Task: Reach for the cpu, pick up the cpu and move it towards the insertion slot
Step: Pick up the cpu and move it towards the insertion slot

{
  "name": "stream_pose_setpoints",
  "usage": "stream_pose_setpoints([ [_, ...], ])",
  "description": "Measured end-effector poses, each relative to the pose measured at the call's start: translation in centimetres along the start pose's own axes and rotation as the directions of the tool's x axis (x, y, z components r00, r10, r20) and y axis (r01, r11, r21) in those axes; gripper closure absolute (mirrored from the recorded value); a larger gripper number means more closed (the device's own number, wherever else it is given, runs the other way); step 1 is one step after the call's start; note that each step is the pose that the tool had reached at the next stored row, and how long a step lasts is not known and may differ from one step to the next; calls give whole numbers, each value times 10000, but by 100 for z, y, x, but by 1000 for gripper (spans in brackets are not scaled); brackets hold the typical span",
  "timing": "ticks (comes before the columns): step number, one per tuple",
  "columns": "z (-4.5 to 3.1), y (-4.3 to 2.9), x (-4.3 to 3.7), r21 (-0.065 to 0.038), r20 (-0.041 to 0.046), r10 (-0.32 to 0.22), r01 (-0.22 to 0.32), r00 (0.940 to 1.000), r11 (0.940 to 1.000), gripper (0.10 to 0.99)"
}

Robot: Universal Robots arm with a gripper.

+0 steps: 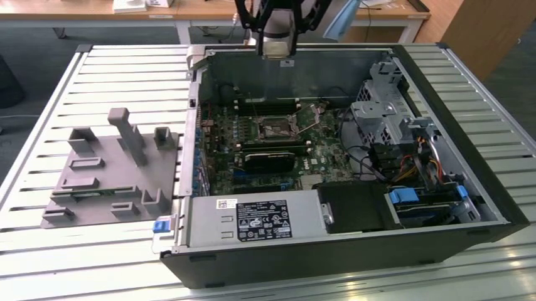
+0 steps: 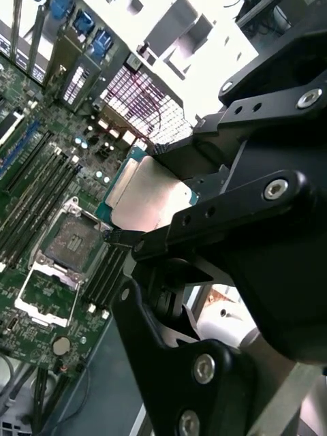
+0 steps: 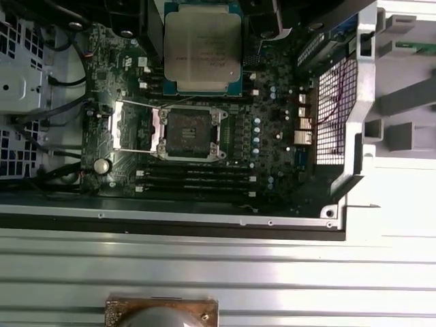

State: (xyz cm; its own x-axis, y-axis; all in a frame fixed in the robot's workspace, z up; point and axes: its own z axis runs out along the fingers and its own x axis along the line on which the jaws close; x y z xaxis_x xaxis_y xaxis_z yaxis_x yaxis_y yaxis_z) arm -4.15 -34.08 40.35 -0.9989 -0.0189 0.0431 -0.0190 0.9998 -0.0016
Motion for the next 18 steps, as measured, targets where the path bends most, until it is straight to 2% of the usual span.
stream_pose_setpoints([
  [9, 11, 80, -110, 0, 7, -1, 1, 10000, 10000, 541],
  [18, 21, 85, -132, -1, 9, 0, 0, 10000, 10000, 541],
])
